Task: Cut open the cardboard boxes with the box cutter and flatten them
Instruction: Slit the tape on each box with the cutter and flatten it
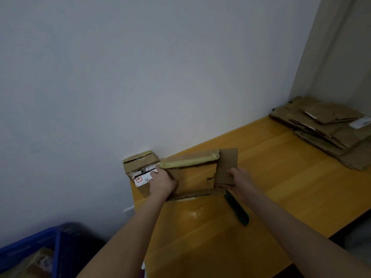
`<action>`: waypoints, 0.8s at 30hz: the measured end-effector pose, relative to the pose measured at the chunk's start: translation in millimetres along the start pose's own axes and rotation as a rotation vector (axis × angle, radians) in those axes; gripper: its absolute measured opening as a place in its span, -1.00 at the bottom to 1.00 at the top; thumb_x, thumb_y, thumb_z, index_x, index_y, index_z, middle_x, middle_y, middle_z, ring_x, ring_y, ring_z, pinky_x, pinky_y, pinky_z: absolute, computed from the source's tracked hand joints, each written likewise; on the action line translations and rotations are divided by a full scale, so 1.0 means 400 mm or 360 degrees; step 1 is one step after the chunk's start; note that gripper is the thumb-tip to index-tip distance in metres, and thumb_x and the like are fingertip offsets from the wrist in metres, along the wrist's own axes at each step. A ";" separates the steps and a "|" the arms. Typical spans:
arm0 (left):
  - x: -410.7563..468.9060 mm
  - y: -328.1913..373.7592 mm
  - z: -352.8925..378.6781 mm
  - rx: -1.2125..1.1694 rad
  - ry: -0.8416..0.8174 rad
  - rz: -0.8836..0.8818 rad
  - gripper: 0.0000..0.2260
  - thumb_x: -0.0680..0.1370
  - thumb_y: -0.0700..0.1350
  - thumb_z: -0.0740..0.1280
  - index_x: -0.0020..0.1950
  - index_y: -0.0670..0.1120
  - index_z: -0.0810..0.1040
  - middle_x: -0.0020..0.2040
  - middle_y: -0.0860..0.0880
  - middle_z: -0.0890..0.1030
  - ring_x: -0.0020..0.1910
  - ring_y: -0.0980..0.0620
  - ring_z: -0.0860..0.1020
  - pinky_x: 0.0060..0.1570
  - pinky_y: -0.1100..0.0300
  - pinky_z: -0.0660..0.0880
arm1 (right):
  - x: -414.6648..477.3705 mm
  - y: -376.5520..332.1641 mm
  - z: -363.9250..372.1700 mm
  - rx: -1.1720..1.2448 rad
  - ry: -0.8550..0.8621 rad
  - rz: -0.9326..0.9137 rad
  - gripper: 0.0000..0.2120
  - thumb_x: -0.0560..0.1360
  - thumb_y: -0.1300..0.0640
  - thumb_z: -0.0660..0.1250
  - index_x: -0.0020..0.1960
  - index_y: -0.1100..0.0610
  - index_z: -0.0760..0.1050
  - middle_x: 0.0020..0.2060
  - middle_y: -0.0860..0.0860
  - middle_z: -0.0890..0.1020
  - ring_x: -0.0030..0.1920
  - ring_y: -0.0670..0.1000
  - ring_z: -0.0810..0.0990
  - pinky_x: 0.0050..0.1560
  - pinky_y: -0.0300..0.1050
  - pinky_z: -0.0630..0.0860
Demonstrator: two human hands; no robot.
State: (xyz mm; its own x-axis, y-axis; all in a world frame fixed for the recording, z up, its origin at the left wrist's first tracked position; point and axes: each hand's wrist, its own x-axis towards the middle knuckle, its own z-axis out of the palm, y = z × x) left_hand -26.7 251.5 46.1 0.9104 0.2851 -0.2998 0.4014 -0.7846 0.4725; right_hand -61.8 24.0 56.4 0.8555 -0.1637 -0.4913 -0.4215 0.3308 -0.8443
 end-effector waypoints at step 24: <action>-0.020 -0.062 -0.079 -0.1844 -0.0797 -0.0289 -0.78 0.52 -0.14 0.13 0.08 -0.16 0.49 -0.21 -0.10 0.53 -0.32 -0.06 0.53 -0.25 0.07 0.50 | 0.033 -0.023 -0.043 0.0621 0.0045 0.0139 -0.81 0.64 0.27 0.11 0.25 0.22 0.31 0.26 0.26 0.40 0.19 0.25 0.46 0.05 0.09 0.51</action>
State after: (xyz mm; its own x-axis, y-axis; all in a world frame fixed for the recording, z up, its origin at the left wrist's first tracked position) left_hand -40.6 286.0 63.2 0.7975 -0.0990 -0.5952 0.5986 0.2532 0.7600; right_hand -51.9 2.7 54.0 0.8107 -0.1430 -0.5677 -0.3417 0.6718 -0.6572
